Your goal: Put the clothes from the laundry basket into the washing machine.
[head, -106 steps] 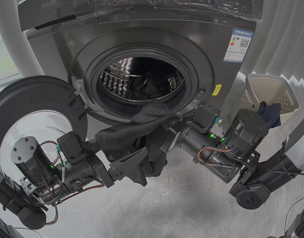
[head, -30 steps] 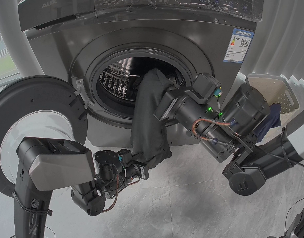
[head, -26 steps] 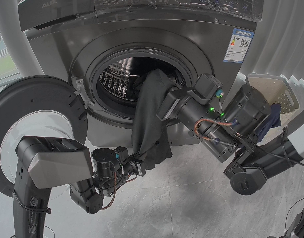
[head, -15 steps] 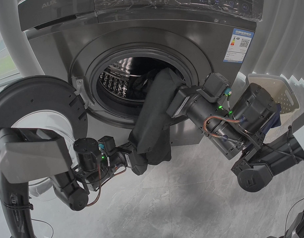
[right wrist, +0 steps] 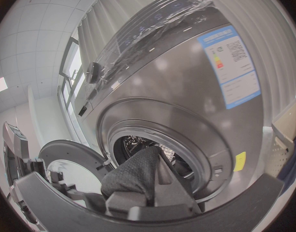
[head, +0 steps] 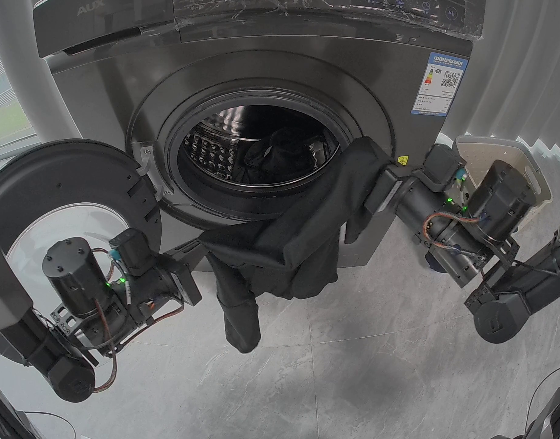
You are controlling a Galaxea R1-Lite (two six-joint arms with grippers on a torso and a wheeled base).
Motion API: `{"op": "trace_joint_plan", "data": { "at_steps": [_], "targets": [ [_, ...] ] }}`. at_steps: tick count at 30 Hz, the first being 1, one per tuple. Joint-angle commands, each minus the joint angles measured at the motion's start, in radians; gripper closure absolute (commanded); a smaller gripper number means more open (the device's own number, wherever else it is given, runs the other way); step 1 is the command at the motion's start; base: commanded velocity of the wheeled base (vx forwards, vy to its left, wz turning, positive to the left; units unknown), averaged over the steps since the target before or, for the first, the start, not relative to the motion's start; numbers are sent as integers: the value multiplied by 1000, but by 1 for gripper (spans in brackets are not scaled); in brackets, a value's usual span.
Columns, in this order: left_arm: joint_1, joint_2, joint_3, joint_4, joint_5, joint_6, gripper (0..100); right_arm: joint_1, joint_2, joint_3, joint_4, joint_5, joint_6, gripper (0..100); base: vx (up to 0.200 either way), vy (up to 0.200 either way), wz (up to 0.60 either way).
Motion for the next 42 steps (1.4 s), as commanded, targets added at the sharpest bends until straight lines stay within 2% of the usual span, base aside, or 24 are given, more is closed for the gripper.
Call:
{"op": "trace_joint_plan", "data": {
  "at_steps": [1, 5, 11, 18, 26, 42],
  "targets": [
    [7, -148, 44, -2, -25, -4, 100, -57, -77, 104, -7, 10, 1, 100, 0, 0, 0],
    [2, -183, 50, -2, -52, -10, 100, -73, -106, 167, -52, 10, 1, 100, 0, 0, 0],
    [7, -186, 47, -2, -59, -13, 100, -98, -135, 265, -88, 13, 22, 100, 0, 0, 0],
    [19, -206, -1, -2, -49, -18, 100, -104, -123, 296, -96, 11, 25, 100, 0, 0, 0],
    [14, -292, -56, -2, -46, -77, 100, -103, -111, 317, -96, 11, 27, 100, 0, 0, 0],
    [10, -346, -93, -1, -45, -82, 100, -90, -112, 359, -96, 13, 25, 100, 0, 0, 0]
  ]
}}
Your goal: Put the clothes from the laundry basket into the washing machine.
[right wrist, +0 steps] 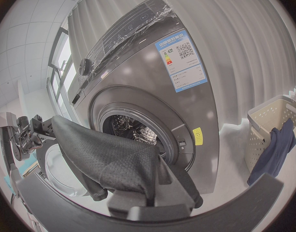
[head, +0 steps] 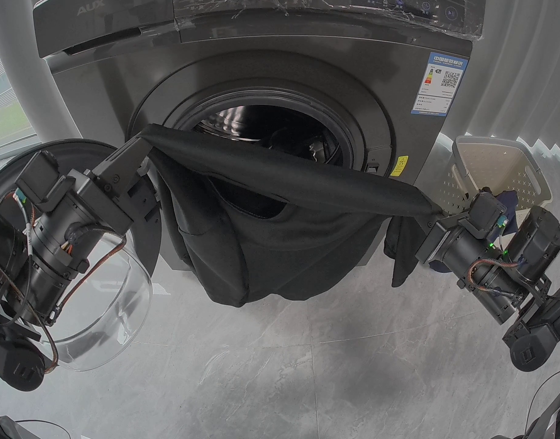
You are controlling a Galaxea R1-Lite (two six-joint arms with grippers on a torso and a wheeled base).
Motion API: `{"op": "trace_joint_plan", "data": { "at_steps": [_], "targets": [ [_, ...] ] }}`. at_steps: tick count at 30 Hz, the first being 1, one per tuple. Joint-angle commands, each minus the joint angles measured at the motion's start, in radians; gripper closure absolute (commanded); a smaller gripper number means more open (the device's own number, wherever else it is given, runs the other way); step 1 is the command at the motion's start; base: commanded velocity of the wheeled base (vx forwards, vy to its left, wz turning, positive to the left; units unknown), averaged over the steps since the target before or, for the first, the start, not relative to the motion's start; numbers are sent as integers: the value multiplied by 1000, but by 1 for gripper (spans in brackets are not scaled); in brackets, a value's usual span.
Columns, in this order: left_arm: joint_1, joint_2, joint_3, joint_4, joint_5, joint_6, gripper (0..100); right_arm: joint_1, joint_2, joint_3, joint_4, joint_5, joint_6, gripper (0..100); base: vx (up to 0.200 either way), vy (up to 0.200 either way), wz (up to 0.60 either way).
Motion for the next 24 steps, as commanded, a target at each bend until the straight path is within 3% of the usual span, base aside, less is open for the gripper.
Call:
{"op": "trace_joint_plan", "data": {
  "at_steps": [1, 24],
  "targets": [
    [1, -19, -5, -1, 0, 0, 100, 3, 3, 13, 0, 2, -2, 100, 0, 0, 0],
    [7, -9, -2, 1, 0, 0, 100, -20, -34, -27, 0, -3, -14, 100, 0, 0, 0]
  ]
}}
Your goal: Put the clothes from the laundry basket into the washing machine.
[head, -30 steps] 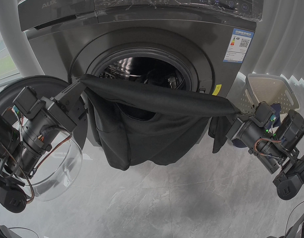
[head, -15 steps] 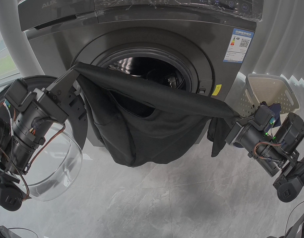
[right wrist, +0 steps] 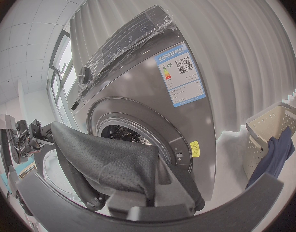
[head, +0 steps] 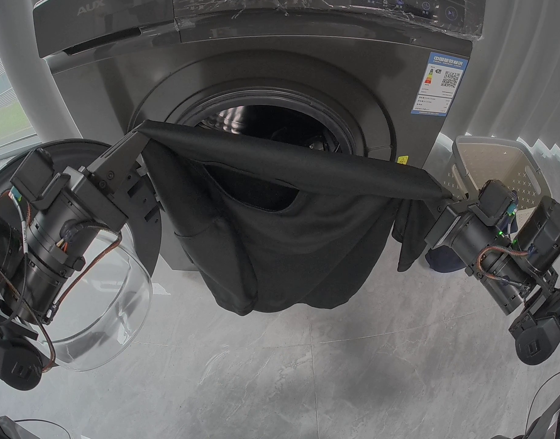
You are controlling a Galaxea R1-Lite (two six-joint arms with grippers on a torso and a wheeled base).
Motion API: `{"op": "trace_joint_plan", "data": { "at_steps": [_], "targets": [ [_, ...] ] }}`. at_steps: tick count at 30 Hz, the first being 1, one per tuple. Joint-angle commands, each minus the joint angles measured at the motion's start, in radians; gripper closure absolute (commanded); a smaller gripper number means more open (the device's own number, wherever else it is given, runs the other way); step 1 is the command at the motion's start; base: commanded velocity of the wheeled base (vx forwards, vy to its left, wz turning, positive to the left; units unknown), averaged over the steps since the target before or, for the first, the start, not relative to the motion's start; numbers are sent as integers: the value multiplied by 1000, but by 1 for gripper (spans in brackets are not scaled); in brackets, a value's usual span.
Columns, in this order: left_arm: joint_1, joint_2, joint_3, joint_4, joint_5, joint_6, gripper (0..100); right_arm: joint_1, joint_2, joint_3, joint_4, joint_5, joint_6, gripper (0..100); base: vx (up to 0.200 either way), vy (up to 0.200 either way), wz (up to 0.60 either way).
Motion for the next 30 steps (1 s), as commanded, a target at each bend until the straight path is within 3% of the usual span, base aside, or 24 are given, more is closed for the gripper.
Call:
{"op": "trace_joint_plan", "data": {
  "at_steps": [1, 10, 16, 17, 24, 30],
  "targets": [
    [-2, 5, 2, -1, 0, 0, 100, 0, -3, -1, 0, 0, 0, 100, 0, 0, 0],
    [-55, 65, 36, -1, 0, 12, 100, 20, 31, 19, 0, -2, 10, 100, 0, 0, 0],
    [-67, 138, 33, -2, -6, 14, 100, 67, 198, 10, -2, 3, 9, 100, 0, 0, 0],
    [-71, 141, 31, -4, -6, 14, 100, 75, 220, 9, 0, 3, 6, 0, 0, 0, 0],
    [-74, 134, 16, -4, -3, 14, 100, 144, 360, -16, 0, 3, -4, 0, 0, 0, 0],
    [-77, 127, 15, -4, -2, 14, 100, 175, 484, 52, 0, 1, -2, 0, 0, 0, 0]
  ]
}}
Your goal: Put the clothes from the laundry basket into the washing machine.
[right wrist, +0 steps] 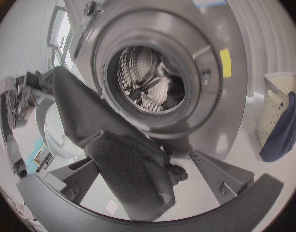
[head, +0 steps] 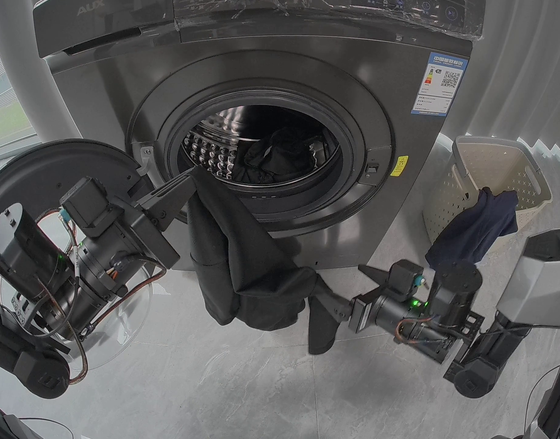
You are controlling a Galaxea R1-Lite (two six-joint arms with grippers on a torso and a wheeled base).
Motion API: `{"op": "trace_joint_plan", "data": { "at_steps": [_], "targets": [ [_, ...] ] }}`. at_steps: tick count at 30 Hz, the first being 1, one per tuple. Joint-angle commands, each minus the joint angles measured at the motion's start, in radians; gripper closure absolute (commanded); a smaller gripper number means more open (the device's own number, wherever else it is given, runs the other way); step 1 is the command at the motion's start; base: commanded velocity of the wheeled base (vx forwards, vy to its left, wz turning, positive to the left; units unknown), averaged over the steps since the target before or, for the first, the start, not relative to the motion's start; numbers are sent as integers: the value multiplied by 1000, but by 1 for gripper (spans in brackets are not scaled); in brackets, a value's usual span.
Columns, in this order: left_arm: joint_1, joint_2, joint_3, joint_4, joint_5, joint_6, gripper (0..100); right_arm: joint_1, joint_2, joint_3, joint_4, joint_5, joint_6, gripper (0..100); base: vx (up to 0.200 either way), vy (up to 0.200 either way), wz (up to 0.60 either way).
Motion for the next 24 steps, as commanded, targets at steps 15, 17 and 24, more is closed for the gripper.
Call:
{"op": "trace_joint_plan", "data": {
  "at_steps": [15, 17, 24],
  "targets": [
    [-18, -8, 0, -3, 1, 0, 100, 133, 175, -19, -2, 2, 12, 0, 0, 0, 0],
    [-26, -8, 4, -4, 3, 1, 100, 148, 184, -62, -2, 3, 12, 0, 0, 0, 0],
    [-40, -15, 4, -4, 3, 1, 100, 166, 239, -241, -2, 8, 1, 0, 0, 0, 0]
  ]
}}
